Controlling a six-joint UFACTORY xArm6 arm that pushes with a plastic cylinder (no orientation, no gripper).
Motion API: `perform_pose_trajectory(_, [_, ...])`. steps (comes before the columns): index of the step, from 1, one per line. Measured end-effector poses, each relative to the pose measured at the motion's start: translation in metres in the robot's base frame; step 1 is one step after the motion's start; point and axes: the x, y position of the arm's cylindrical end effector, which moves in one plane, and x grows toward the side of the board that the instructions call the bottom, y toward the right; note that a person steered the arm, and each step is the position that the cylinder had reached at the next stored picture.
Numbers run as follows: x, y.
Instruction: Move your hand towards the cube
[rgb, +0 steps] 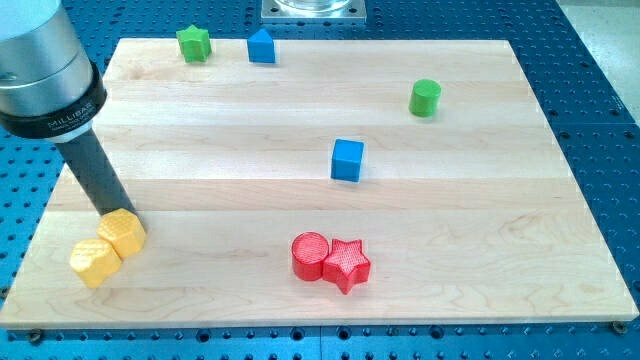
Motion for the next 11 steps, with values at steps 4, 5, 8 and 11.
perform_pose_trajectory(4, [-0.038, 0.064])
perform_pose_trajectory(5, [-0.039, 0.074])
perform_pose_trajectory(8, [-0.039, 0.107])
perform_pose_trajectory(11, [-0.044, 0.183])
